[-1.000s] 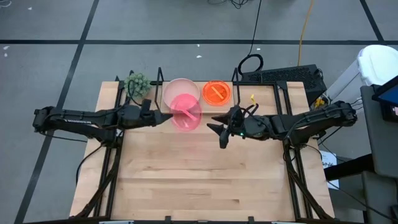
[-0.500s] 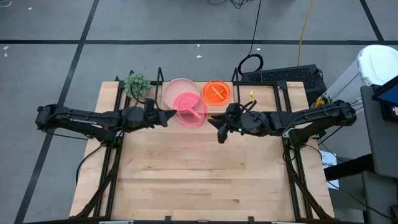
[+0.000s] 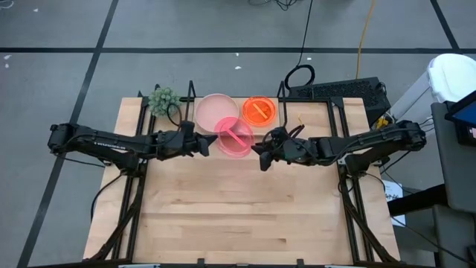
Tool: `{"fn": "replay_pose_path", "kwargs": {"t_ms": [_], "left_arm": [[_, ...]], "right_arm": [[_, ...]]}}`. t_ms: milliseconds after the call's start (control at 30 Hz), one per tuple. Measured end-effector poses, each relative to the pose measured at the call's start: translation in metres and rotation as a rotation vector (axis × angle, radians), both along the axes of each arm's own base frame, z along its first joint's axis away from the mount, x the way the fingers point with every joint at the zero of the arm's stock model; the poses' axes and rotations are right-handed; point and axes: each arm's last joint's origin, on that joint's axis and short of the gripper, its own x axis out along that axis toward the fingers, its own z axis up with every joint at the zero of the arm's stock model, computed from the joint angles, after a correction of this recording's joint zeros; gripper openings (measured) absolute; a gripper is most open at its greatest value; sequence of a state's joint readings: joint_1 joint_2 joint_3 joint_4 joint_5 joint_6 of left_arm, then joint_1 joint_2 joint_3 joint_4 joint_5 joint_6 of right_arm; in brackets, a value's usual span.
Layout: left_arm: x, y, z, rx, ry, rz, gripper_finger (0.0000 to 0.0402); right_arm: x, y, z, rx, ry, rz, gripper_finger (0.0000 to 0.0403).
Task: Place and stack plates onto a shelf
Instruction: Stack the red transparent plate on the orange transparent plate on the shelf
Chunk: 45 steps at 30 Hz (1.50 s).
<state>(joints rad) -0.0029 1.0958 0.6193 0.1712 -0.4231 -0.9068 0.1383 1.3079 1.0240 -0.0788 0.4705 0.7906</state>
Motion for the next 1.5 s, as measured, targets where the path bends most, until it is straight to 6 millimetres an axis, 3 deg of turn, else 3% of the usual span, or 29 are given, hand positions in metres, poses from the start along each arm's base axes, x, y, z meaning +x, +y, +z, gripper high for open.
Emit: {"fn": "replay_pose_path", "kwargs": {"t_ms": [333,667,967,1167,1267,1500], "left_arm": [[0.001,-0.002,0.002,0.039,-0.001,-0.021,0.0003],[0.001,-0.008,0.002,0.044,-0.004,-0.046,0.0003],[0.001,-0.014,0.004,0.044,-0.021,-0.063,0.0003],[0.002,-0.020,0.008,0.036,-0.076,-0.085,0.0004],[0.003,-0.023,0.011,0.031,-0.100,-0.121,0.0024],[0.003,-0.025,0.011,-0.039,-0.126,-0.174,0.0138]], "right_arm": [[0.000,-0.001,0.001,-0.122,0.031,-0.004,0.0088],[0.001,-0.010,0.001,-0.100,0.015,-0.046,0.0086],[0.000,-0.015,-0.001,-0.071,0.028,-0.076,0.0010],[0.000,-0.016,-0.001,-0.084,0.034,-0.076,0.0010],[-0.001,-0.017,-0.001,-0.086,0.038,-0.086,0.0004],[0.000,-0.021,-0.001,-0.062,0.028,-0.099,0.0001]]}}
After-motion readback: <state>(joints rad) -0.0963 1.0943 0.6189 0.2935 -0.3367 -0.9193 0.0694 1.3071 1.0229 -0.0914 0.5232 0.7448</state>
